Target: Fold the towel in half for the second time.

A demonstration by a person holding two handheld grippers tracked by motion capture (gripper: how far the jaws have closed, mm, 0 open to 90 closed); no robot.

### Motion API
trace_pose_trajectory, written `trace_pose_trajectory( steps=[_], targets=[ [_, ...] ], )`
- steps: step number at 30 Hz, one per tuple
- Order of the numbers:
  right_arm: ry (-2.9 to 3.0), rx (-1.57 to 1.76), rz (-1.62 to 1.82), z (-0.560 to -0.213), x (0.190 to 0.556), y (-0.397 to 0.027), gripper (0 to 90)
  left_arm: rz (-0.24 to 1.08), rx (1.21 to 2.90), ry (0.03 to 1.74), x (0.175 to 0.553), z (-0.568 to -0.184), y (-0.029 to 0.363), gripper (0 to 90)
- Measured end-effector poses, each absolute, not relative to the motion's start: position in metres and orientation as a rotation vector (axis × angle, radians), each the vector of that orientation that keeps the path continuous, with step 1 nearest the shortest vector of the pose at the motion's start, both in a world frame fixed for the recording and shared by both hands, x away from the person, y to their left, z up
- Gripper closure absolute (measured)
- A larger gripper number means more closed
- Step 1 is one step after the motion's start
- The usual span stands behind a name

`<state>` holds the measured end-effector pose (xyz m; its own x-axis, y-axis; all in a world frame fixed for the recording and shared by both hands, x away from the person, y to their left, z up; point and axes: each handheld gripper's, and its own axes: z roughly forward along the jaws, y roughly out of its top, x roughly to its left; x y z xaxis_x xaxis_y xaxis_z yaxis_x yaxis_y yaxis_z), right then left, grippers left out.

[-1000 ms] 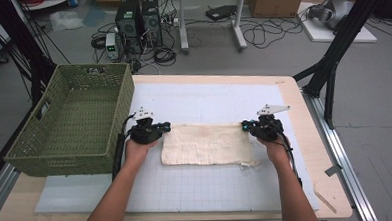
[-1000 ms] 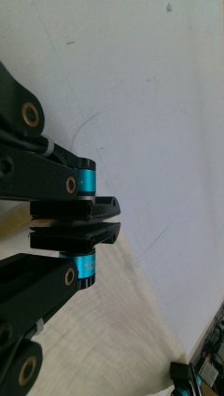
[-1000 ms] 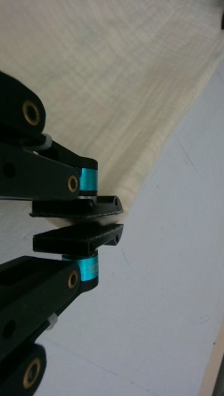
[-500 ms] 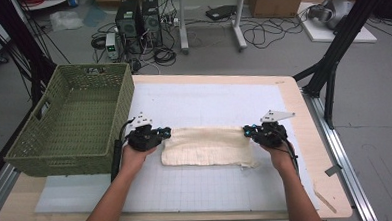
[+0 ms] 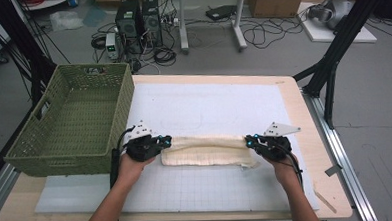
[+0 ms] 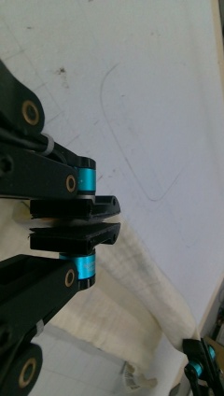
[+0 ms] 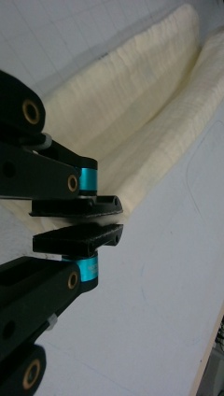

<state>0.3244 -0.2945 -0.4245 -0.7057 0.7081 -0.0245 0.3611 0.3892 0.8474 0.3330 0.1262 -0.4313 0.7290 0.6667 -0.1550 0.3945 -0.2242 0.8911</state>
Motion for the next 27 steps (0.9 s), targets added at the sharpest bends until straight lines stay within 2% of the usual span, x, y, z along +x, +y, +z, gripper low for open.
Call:
trace_pose_trajectory(
  steps=[5,8,9,11,14,15,18,21,24,27],
  targets=[
    [2.275,0.910,1.240,-0.429,0.310,-0.295,84.0,0.298,1.878,0.821,0.324,-0.438,0.125,83.8],
    [2.283,0.904,1.228,-0.434,0.303,-0.294,83.8,0.266,1.873,0.854,0.322,-0.441,0.127,77.5],
    [2.274,0.894,1.217,-0.435,0.300,-0.293,83.8,0.254,1.862,0.873,0.322,-0.441,0.127,70.0],
    [2.274,0.900,1.222,-0.436,0.296,-0.293,83.6,0.226,1.829,0.889,0.322,-0.439,0.129,48.6],
    [2.287,0.887,1.220,-0.436,0.294,-0.292,82.2,0.239,1.758,0.869,0.319,-0.428,0.131,39.9],
    [2.289,0.879,1.214,-0.435,0.292,-0.292,80.4,0.249,1.738,0.861,0.319,-0.424,0.131,39.5],
    [2.282,0.869,1.243,-0.430,0.287,-0.295,65.8,0.277,1.732,0.838,0.320,-0.418,0.129,41.2],
    [2.210,0.886,1.348,-0.416,0.284,-0.298,50.7,0.282,1.788,0.829,0.325,-0.424,0.122,50.5],
    [2.140,0.921,1.412,-0.406,0.286,-0.293,49.5,0.279,1.821,0.848,0.331,-0.431,0.116,53.0],
    [2.138,1.002,1.297,-0.409,0.296,-0.280,51.5,0.280,1.867,0.885,0.334,-0.437,0.113,56.1]
  ],
)
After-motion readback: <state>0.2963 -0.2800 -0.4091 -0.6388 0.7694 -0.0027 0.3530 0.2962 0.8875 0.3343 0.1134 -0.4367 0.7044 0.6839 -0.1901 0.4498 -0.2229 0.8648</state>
